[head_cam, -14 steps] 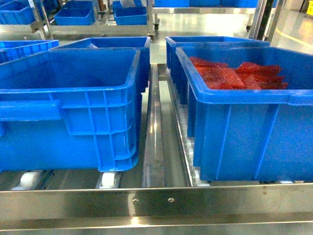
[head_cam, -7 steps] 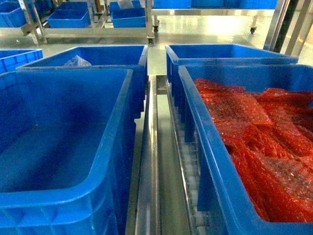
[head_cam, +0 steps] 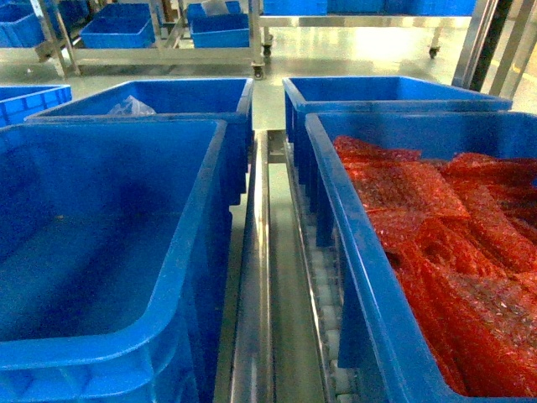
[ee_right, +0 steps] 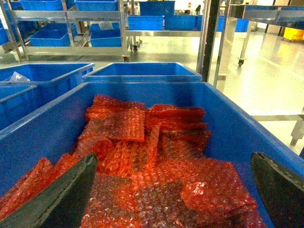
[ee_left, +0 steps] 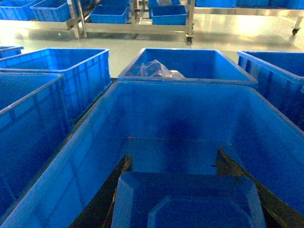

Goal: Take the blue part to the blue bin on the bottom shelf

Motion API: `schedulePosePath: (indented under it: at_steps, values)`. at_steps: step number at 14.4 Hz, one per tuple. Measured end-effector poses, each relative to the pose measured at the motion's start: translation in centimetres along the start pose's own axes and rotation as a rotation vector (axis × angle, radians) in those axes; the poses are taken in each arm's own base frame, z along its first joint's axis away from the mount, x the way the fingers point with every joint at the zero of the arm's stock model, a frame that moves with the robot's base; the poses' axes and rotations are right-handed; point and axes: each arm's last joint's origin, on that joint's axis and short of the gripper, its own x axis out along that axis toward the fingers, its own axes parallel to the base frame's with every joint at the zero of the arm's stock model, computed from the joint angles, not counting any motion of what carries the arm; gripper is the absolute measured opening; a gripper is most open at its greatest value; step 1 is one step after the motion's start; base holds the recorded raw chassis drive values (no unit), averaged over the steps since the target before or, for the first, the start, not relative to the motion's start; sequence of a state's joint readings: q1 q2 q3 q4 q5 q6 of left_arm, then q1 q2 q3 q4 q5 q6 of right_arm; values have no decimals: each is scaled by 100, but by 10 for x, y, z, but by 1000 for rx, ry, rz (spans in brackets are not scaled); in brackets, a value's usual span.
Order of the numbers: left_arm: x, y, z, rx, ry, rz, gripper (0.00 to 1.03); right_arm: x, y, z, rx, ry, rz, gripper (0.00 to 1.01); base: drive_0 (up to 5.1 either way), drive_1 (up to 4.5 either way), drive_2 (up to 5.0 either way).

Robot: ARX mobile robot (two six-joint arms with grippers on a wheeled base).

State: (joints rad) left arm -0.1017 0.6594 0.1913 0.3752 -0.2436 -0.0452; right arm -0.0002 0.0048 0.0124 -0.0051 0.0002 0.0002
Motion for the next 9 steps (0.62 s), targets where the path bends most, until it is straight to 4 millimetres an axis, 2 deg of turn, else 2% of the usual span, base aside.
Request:
schedulePosePath:
  at_steps: [7, 9]
  values:
    - [0, 0, 0, 0, -1, 0, 43, 0, 0, 0, 0, 0, 0, 98, -2, 404, -408]
    - [0, 0, 0, 0, -1, 0, 43, 0, 0, 0, 0, 0, 0, 98, 0, 0, 0]
